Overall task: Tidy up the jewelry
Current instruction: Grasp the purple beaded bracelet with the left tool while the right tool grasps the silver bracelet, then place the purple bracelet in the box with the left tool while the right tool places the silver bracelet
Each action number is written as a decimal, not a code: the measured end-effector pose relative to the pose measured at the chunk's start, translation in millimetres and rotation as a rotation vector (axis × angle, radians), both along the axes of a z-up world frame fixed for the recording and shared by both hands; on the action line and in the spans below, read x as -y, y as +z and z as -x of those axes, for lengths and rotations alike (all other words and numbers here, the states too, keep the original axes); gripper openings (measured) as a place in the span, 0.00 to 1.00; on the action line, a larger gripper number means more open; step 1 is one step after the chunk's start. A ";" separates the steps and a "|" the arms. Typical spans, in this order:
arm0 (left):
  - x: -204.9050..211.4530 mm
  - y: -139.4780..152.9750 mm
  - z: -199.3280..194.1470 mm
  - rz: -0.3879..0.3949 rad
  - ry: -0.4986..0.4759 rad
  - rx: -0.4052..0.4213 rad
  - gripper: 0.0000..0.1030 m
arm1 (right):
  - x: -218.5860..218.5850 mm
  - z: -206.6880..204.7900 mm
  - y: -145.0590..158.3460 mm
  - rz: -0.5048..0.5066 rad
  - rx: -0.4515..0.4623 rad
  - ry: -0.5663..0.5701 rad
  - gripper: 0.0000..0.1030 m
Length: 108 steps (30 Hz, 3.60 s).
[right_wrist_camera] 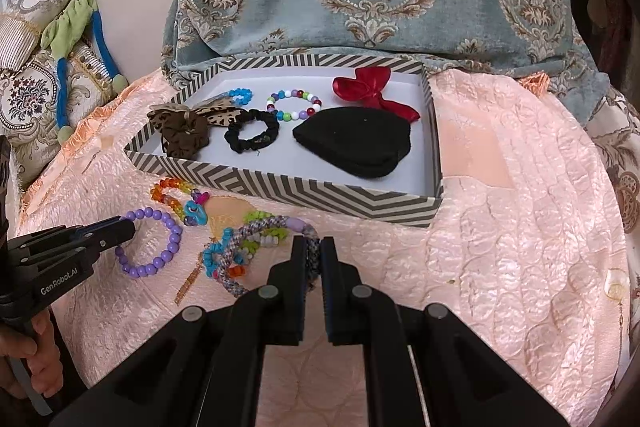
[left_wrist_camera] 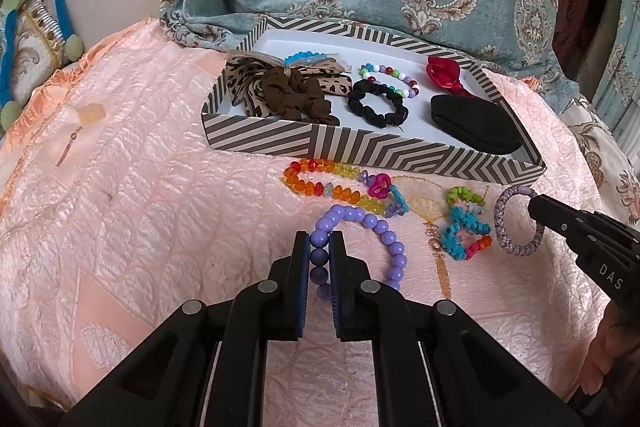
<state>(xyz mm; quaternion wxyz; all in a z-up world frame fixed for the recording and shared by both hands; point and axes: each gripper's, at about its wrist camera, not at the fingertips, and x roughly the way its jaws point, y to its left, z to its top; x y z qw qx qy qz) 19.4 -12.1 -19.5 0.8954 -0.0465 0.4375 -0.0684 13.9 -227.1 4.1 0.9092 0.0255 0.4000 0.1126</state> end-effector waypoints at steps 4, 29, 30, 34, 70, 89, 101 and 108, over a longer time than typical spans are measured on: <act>-0.7 -0.9 -0.4 -0.002 -0.001 -0.002 0.00 | -0.5 0.5 -0.1 0.000 0.002 0.001 0.06; -1.7 -0.3 -0.4 -0.006 -0.001 -0.001 0.00 | -0.9 2.6 3.1 0.015 0.015 0.002 0.06; -2.4 -0.2 -0.5 -0.006 0.000 -0.001 0.00 | -0.6 2.7 3.3 0.015 0.016 0.001 0.06; -1.9 -0.4 -0.3 -0.007 -0.001 0.000 0.00 | -0.3 2.9 3.5 0.015 0.016 0.002 0.06; 4.7 83.7 -10.7 0.077 -0.029 0.149 0.00 | -4.0 -22.0 55.4 -0.003 0.122 0.018 0.06; 49.7 46.6 -129.9 0.057 -0.083 0.025 0.00 | -13.8 -111.3 12.0 -0.005 -0.014 0.046 0.06; 37.0 22.0 -132.2 -0.033 -0.031 -0.041 0.00 | -16.4 -120.3 -14.0 0.008 -0.079 0.037 0.06; 41.7 11.4 -135.1 -0.106 -0.029 -0.062 0.00 | -14.6 -121.7 -17.0 0.016 -0.085 0.030 0.06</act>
